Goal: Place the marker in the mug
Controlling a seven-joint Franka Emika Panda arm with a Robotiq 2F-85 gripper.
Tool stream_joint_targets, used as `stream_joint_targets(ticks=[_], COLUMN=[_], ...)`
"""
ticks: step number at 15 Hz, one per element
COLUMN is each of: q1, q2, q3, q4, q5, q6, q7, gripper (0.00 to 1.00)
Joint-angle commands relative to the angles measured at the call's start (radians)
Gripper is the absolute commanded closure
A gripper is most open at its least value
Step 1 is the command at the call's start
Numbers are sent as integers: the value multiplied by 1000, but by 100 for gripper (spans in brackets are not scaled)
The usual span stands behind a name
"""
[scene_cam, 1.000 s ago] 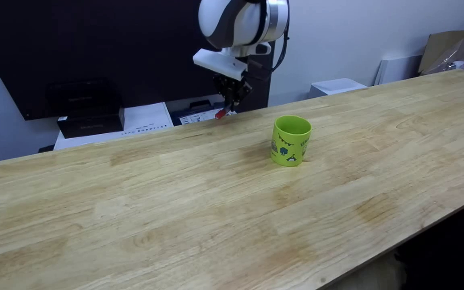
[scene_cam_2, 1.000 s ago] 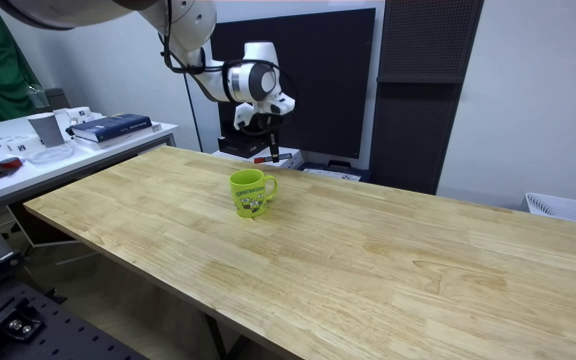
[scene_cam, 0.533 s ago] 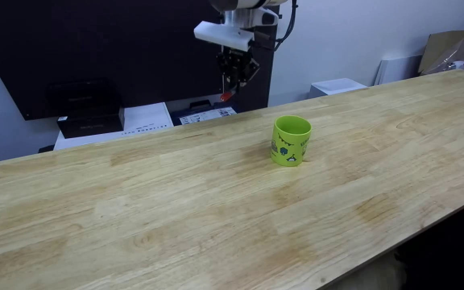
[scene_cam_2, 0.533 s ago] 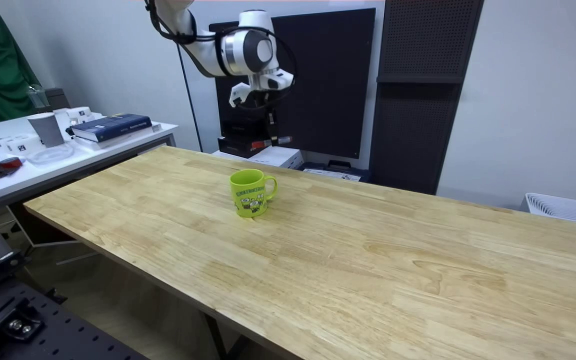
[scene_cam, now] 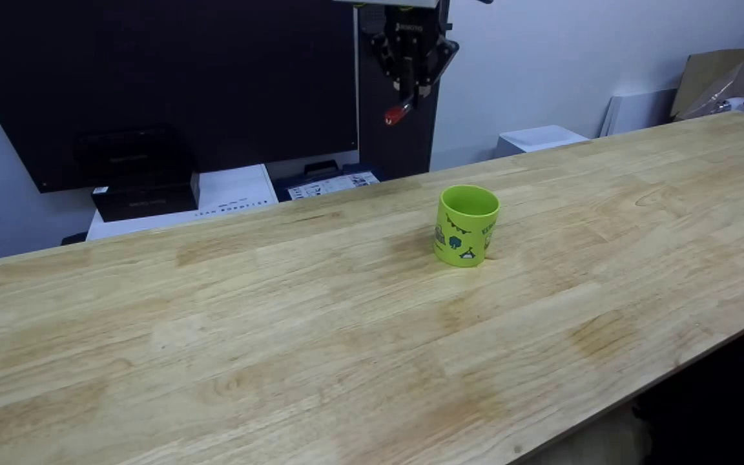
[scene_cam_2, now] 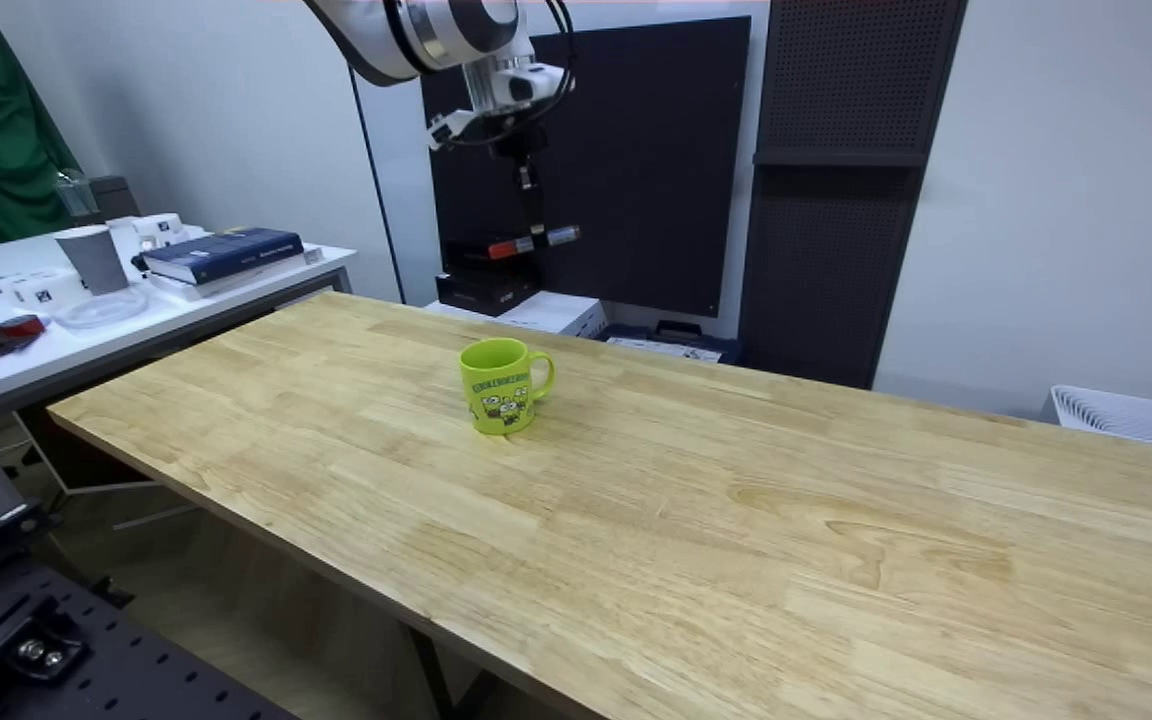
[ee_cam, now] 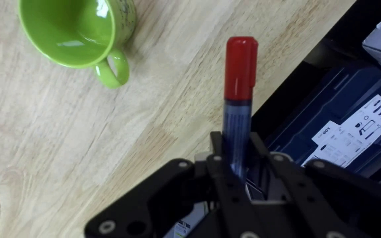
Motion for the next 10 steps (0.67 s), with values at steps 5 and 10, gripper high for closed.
stream_joint_targets(ticks=[5,10], q1=[-49,-110], q2=[-274,-329], q3=[79,110], q4=[-438,-623], q5=[29,101], q6=[134,281], q7=[-40,-116], gripper=[95,95])
